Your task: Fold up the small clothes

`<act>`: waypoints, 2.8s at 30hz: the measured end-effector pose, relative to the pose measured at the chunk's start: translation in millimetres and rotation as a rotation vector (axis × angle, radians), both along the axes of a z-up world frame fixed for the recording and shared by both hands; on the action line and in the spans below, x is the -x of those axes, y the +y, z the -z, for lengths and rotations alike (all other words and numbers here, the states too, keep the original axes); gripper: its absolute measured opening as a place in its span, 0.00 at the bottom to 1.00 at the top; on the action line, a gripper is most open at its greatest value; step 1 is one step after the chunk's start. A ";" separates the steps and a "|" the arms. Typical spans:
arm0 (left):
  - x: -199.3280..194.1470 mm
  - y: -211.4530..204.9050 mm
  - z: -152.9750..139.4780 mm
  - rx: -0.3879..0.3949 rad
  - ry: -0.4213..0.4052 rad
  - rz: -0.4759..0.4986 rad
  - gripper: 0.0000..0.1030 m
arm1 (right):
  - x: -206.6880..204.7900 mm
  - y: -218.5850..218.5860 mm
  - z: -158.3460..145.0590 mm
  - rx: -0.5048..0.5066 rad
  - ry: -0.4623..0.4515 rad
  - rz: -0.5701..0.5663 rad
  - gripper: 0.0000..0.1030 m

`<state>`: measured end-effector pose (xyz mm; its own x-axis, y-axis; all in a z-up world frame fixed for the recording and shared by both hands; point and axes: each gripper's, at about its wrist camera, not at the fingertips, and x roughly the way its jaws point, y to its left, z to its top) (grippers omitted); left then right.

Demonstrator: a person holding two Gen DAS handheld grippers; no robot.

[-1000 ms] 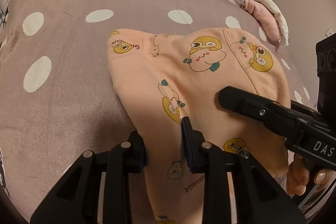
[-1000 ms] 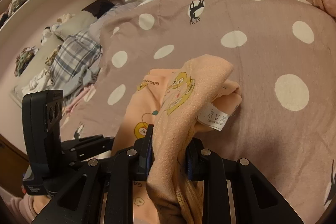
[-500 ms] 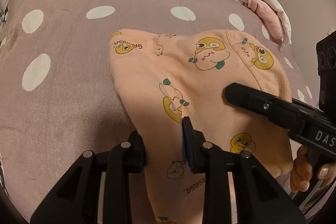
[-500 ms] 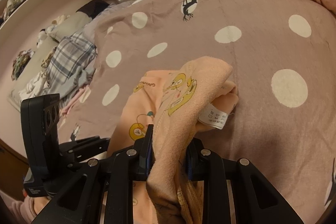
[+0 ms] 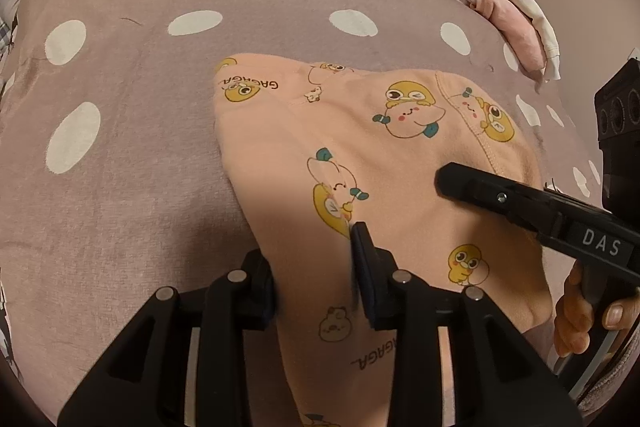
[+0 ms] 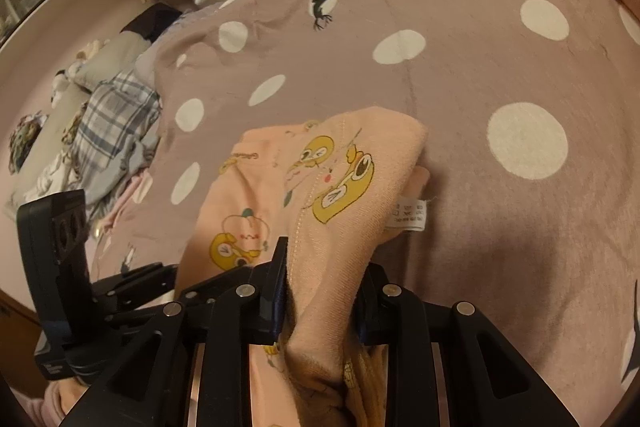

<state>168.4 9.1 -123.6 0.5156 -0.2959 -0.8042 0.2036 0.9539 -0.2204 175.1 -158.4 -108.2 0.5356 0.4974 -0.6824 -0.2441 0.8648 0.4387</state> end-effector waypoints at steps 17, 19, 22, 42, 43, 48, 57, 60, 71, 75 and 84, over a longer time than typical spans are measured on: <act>4.6 14.5 4.0 -0.050 -0.004 -0.059 0.75 | -2.5 -30.8 10.9 -0.014 0.074 0.096 0.43; 7.5 16.9 4.6 -0.058 0.003 -0.073 0.81 | 0.5 -33.8 9.1 -0.011 0.070 0.106 0.43; 11.6 21.7 6.0 -0.058 0.023 -0.089 0.89 | 7.3 -35.6 2.6 0.016 0.047 0.125 0.43; 59.0 19.0 3.3 -0.135 0.019 -0.135 1.00 | 52.0 -23.5 1.3 0.241 0.007 0.091 0.46; 65.2 17.3 -2.1 -0.145 0.004 -0.133 1.00 | 55.7 -21.9 -2.1 0.248 0.000 0.090 0.46; 91.2 15.6 -26.5 -0.104 -0.045 -0.140 1.00 | 82.8 -15.5 -26.2 0.253 -0.053 0.088 0.52; 134.4 4.6 -69.1 -0.137 -0.096 -0.193 1.00 | 128.6 -9.9 -73.2 0.282 -0.165 0.123 0.95; 151.6 4.4 -83.9 -0.140 -0.120 -0.198 1.00 | 147.1 -4.5 -90.4 0.321 -0.222 0.123 0.99; 179.9 7.4 -90.9 -0.200 -0.120 -0.245 1.00 | 163.9 8.8 -78.6 0.401 -0.231 0.149 0.99; 183.6 7.5 -85.8 -0.243 -0.114 -0.261 1.00 | 158.6 13.8 -55.6 0.412 -0.162 0.155 0.99; 188.6 8.5 -94.0 -0.241 -0.141 -0.270 1.00 | 169.3 17.8 -74.4 0.403 -0.201 0.152 0.99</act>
<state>-20.2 17.5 -29.6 0.6599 0.0539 -0.7495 -0.0492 0.9984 0.0285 5.9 -140.6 -33.7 0.7229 0.1203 -0.6804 -0.1472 0.9889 0.0185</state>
